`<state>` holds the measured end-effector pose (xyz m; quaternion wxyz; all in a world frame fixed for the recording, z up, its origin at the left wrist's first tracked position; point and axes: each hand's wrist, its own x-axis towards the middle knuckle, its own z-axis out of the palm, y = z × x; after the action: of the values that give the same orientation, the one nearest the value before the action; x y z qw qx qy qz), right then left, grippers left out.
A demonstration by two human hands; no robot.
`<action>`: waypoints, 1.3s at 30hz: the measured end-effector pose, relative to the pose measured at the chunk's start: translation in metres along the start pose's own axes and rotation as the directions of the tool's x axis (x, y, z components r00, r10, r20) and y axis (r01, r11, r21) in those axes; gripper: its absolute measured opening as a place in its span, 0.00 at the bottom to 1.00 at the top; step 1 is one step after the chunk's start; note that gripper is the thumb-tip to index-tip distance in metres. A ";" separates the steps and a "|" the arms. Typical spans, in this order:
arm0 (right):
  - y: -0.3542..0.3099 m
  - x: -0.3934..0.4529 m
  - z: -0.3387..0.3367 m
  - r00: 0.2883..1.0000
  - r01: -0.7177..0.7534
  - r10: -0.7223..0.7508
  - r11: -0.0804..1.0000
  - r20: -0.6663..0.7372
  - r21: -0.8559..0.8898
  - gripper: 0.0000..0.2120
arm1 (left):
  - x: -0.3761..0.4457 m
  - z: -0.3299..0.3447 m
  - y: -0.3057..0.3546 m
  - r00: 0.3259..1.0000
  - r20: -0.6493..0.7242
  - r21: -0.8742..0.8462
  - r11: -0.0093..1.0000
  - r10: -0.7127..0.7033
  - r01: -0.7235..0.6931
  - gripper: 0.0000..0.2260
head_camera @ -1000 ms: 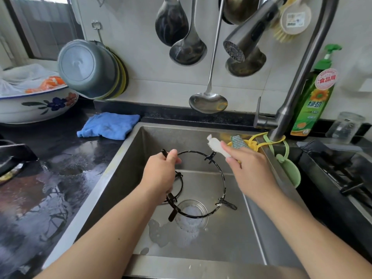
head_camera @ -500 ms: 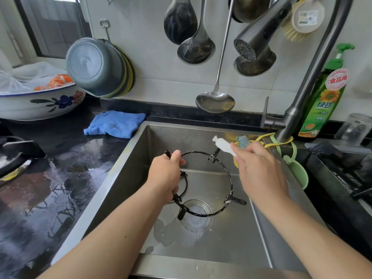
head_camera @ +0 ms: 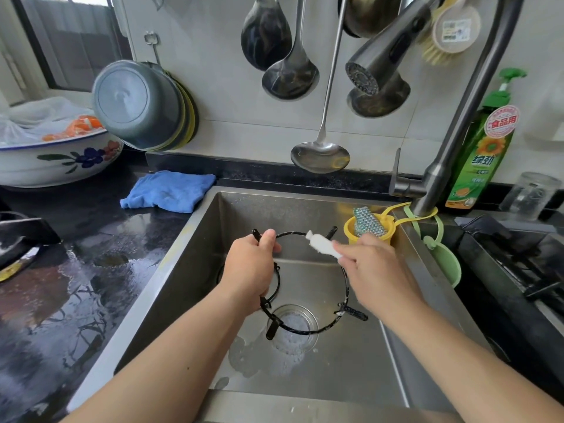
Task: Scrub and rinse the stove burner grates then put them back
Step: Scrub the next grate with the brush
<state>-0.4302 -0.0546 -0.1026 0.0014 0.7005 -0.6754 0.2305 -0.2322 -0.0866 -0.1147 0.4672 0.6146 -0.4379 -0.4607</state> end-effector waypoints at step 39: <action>-0.013 -0.005 0.001 0.854 -0.507 0.295 0.285 0.429 0.813 0.08 | -0.029 0.014 0.005 0.842 0.477 0.038 0.952 0.251 -0.305 0.09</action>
<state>-0.4169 -0.0495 -0.1009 -0.5030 0.4105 -0.5890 0.4812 -0.2515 -0.0620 -0.1075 0.3748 0.4408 -0.6469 -0.4968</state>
